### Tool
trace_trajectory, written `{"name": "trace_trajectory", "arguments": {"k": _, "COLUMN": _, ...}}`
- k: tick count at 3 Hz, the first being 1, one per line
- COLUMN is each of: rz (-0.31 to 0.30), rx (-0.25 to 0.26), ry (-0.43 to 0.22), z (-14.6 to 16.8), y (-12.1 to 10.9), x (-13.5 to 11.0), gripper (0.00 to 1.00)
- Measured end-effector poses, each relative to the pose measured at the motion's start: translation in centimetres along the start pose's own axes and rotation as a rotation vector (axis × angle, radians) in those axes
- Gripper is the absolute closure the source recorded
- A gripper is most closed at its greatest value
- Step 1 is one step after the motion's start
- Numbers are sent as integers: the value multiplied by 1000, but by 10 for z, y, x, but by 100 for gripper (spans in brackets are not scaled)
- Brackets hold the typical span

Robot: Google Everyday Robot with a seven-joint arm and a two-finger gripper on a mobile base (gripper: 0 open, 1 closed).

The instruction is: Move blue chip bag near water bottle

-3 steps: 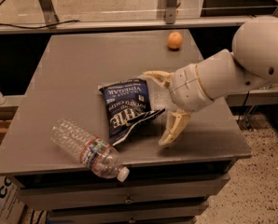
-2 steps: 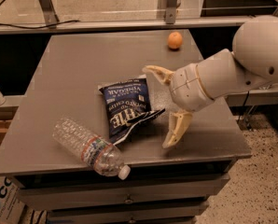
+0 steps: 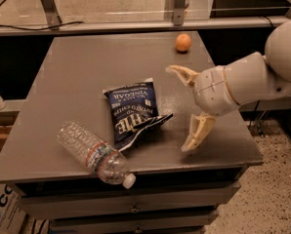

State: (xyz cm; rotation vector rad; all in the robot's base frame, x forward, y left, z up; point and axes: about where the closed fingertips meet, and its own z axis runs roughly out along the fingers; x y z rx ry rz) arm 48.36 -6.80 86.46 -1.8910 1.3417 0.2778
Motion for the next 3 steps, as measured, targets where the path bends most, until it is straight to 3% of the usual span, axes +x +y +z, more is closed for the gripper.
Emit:
{"name": "trace_trajectory", "arguments": {"k": 2, "rz": 148, "rx": 211, "ry": 86, "z": -85, "y": -3, "x": 37, "gripper": 0}}
{"name": "trace_trajectory", "arguments": {"k": 3, "rz": 148, "rx": 211, "ry": 86, "z": -85, "y": -3, "x": 37, "gripper": 0}}
